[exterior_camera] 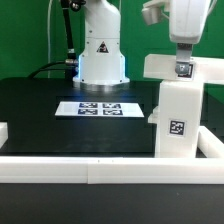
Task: Assemble cabinet
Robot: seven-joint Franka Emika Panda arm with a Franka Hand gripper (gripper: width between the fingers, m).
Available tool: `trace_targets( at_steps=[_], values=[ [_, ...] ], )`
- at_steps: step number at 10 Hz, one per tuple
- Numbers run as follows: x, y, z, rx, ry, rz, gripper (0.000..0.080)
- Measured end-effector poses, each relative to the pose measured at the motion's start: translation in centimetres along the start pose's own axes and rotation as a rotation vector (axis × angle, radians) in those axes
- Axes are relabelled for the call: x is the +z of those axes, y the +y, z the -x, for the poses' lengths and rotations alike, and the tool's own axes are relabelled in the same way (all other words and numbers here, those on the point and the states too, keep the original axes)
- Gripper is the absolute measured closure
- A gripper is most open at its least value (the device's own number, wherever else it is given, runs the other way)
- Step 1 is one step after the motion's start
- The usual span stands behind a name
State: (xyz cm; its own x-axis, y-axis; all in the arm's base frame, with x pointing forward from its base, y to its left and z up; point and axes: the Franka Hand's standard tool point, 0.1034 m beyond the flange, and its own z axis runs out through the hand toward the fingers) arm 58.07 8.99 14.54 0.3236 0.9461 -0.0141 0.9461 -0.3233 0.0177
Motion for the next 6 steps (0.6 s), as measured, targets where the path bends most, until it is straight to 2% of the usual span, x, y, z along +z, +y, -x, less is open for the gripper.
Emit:
trace_targets(
  at_steps=[1,2,6],
  values=[
    [0.0,0.0,0.0,0.04,0.0,0.0,0.0242],
    [0.0,-0.2,-0.3,0.203,0.003,-0.002,0.0242],
    [0.0,-0.7,-1.4,0.577,0.004,-0.002,0.0242]
  ],
)
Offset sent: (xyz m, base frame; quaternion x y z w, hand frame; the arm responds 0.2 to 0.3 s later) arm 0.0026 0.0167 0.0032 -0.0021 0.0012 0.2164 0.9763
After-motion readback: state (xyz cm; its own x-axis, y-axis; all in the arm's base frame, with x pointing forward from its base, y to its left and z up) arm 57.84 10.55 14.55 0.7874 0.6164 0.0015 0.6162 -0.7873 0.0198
